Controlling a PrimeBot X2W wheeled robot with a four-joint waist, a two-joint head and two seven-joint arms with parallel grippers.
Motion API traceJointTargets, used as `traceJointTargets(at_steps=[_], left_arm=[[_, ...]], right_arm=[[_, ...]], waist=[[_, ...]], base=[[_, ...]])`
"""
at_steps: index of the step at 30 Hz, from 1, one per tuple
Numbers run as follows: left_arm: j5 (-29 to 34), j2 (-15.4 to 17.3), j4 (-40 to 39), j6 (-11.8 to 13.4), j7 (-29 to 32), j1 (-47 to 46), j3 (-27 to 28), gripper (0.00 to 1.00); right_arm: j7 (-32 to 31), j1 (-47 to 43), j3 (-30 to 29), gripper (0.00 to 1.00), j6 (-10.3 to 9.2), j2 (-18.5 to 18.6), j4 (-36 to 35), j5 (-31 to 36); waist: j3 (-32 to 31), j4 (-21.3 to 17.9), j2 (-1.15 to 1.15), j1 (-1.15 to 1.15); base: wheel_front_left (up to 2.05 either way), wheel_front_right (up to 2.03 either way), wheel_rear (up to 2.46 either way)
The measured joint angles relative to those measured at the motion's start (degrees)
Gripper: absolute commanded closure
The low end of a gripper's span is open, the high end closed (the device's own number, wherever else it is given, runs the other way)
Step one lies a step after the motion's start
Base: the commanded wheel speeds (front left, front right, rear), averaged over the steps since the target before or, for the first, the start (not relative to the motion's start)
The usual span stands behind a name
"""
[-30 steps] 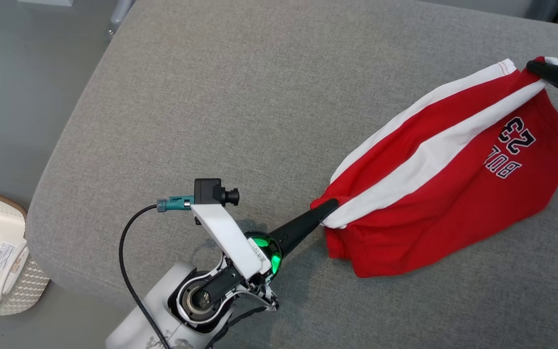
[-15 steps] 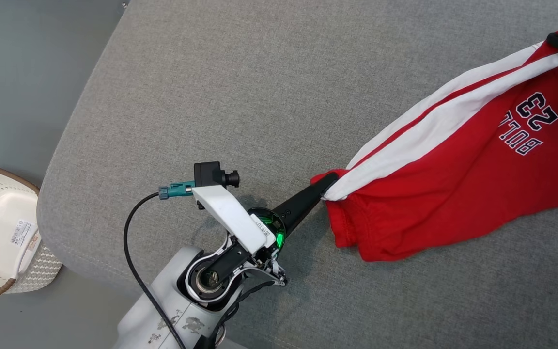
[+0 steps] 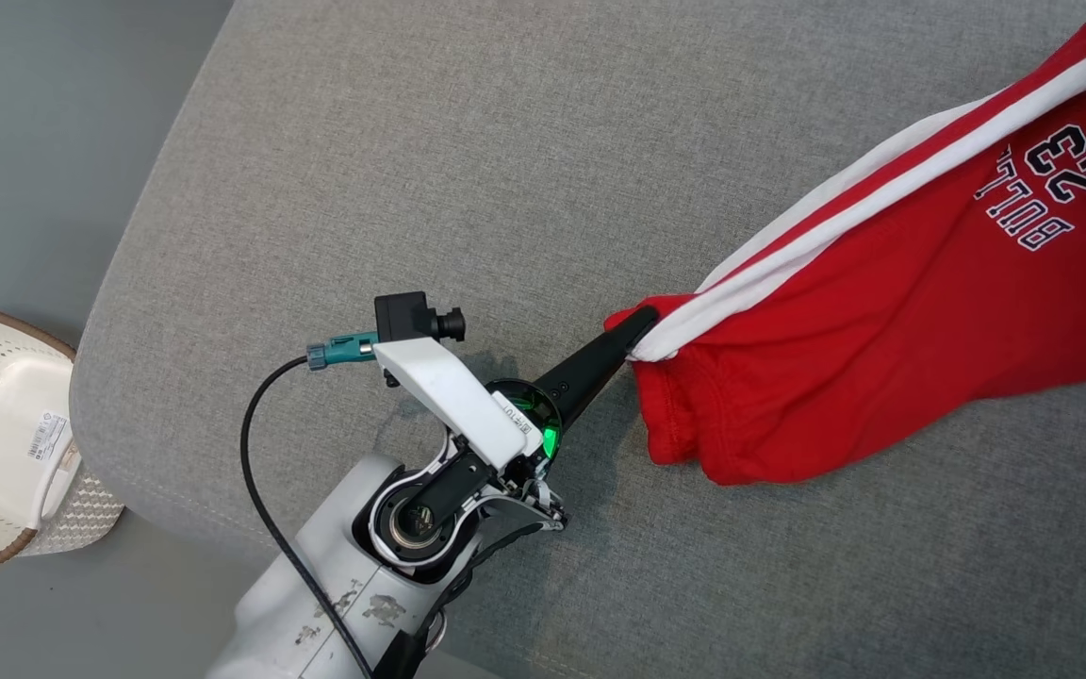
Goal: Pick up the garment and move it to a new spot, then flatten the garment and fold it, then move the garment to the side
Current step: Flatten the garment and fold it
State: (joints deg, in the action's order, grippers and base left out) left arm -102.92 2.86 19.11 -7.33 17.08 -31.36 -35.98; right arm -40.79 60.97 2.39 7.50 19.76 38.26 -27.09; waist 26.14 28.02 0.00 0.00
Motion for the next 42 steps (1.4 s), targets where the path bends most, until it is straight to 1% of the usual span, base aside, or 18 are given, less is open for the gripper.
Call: traceJointTargets(at_steps=[1,2,4,7,8,9,14,18,21,22,24,25,26,29,31,33,37,42], left_arm=[[-0.2,0.0,0.0,0.0,-0.4,-0.5,-0.5,0.84],[-0.4,0.0,0.1,0.0,-0.7,-0.8,-0.7,0.71],[-0.3,-0.1,1.1,0.0,-2.4,-1.0,-0.9,0.39],[-0.3,0.0,1.9,0.0,-3.1,-1.7,-1.3,0.24],[-0.2,-0.1,2.0,0.0,-3.6,-2.1,-1.3,0.08],[0.1,-0.2,2.3,0.0,-4.1,-2.3,-1.2,0.00],[4.2,0.0,5.5,0.0,-9.8,-2.9,0.1,0.00],[7.6,0.1,6.9,0.0,-13.9,-3.2,1.2,0.00],[10.8,1.6,7.5,0.0,-17.1,-3.0,1.7,0.00],[13.6,3.0,8.3,0.0,-19.8,-2.6,1.7,0.00],[16.1,4.2,9.6,-0.1,-22.9,-1.9,1.5,0.00],[19.4,5.4,11.1,-0.1,-26.2,-1.6,0.9,0.00],[21.1,6.0,11.8,-0.1,-27.9,-1.6,0.7,0.00],[26.0,7.5,13.9,0.0,-30.7,-0.7,0.1,0.00],[29.3,8.0,14.6,0.7,-31.6,0.0,0.4,0.00],[32.2,8.2,14.7,1.3,-31.9,1.2,1.8,0.00],[41.3,8.2,12.2,3.0,-32.1,5.0,9.1,0.00],[51.0,5.7,8.7,3.6,-32.2,12.1,15.4,0.00]], right_arm=[[1.4,0.7,-0.3,0.00,0.00,-0.1,0.8,-0.2],[2.5,0.8,-0.3,0.00,0.00,-0.4,1.1,-0.2],[4.3,1.2,-0.5,0.00,0.00,-0.8,1.8,-0.3],[5.5,1.4,0.2,0.00,0.00,-0.9,2.9,-0.7],[5.9,1.4,0.6,0.00,0.00,-0.9,3.1,-0.8],[6.5,1.3,0.9,0.00,0.00,-0.9,3.3,-0.9],[10.3,0.5,2.2,0.00,0.00,-0.9,3.4,-2.8],[14.5,-2.5,5.0,0.00,0.00,-0.8,1.0,-5.0],[18.8,-5.4,7.9,0.00,0.00,-0.4,-2.0,-6.2],[22.2,-7.7,9.9,0.00,0.00,0.1,-4.2,-6.4],[25.6,-10.2,11.6,0.00,0.00,0.5,-6.1,-6.9],[29.1,-12.7,13.2,0.00,0.00,1.1,-7.8,-7.3],[30.9,-14.1,14.0,0.00,0.00,1.6,-8.5,-7.0],[35.4,-18.0,14.4,0.00,0.00,2.1,-9.5,-6.6],[37.6,-20.7,14.2,0.00,0.00,1.5,-10.0,-6.7],[39.2,-23.3,14.0,0.00,0.00,0.9,-10.4,-6.8],[41.3,-28.6,12.2,0.00,0.00,-0.6,-11.0,-7.9],[42.5,-35.2,9.4,0.00,0.00,-3.1,-11.5,-8.9]], waist=[[0.3,0.0,0.00,0.00],[0.4,0.1,0.00,0.00],[0.5,0.0,0.00,0.00],[0.4,-0.3,0.00,0.00],[0.4,-0.4,0.00,0.00],[0.3,-0.5,0.00,0.00],[-1.0,-1.5,0.00,0.00],[-2.7,-2.6,0.00,0.00],[-4.4,-3.7,0.00,0.00],[-5.6,-4.5,0.00,0.00],[-7.0,-5.4,0.00,0.00],[-8.5,-6.3,0.00,0.00],[-9.2,-6.7,0.00,0.00],[-11.5,-8.1,0.00,0.00],[-13.1,-9.1,0.00,0.00],[-14.4,-10.1,0.00,0.00],[-16.9,-12.0,0.00,0.00],[-19.3,-14.1,0.00,0.00]], base=[[0.00,0.00,0.00],[0.00,0.00,0.00],[0.00,0.00,0.00],[0.00,0.00,0.00],[0.00,0.00,0.00],[0.00,0.00,0.00],[0.00,0.00,0.00],[0.00,0.00,0.00],[0.00,0.00,0.00],[0.00,0.00,0.00],[0.00,0.00,0.00],[0.00,0.00,0.00],[0.00,0.00,0.00],[0.00,0.00,0.00],[0.00,0.00,0.00],[0.00,0.00,0.00],[0.00,0.00,0.00],[0.00,0.00,0.00]])
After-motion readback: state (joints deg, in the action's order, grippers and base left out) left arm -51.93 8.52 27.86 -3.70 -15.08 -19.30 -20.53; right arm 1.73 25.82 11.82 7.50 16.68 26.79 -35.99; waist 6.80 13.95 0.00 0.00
